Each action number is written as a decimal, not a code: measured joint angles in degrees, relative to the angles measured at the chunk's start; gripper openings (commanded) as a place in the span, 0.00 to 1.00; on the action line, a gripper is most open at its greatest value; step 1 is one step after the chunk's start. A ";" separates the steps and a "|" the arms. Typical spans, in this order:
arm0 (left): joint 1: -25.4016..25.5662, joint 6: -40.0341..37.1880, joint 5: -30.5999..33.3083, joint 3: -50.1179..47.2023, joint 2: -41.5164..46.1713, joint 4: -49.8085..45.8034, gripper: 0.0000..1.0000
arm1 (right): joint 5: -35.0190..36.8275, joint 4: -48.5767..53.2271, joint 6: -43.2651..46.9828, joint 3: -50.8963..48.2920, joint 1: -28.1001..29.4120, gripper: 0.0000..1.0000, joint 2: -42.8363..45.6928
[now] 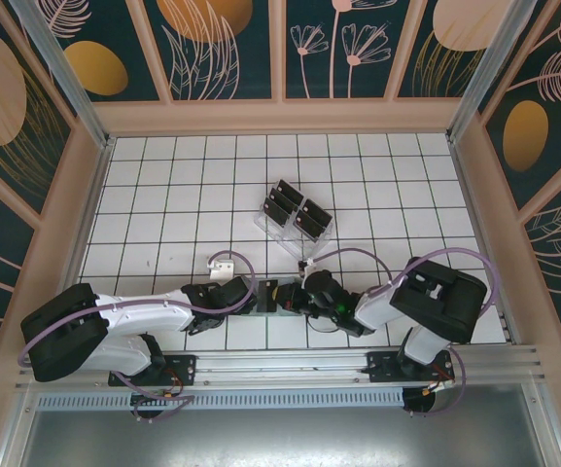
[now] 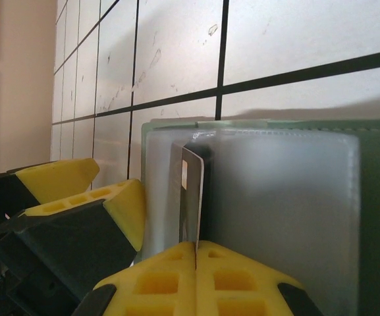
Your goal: Put the credit cards into the card holder
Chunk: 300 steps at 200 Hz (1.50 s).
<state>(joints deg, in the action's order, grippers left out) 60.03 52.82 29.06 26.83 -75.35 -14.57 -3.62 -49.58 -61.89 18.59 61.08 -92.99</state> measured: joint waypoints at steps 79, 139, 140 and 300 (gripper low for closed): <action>0.00 0.07 -0.15 -0.07 0.57 0.22 0.99 | -2.86 6.38 2.56 4.70 -0.26 0.31 -0.81; 0.00 1.97 0.00 -0.33 6.78 -0.83 0.99 | -1.11 24.22 8.59 8.70 -0.35 0.39 8.33; 0.00 1.97 0.00 -0.35 6.84 -0.85 0.99 | -1.05 24.39 8.68 8.76 -0.35 0.39 8.41; 0.00 4.94 1.20 -4.28 6.40 -3.63 0.99 | -0.39 31.43 10.99 14.19 -0.39 0.21 2.69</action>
<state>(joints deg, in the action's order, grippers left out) 60.03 57.76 30.26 22.55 -68.95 -18.20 -4.01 -18.15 -50.89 32.77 60.69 -90.30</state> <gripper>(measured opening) 0.988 0.224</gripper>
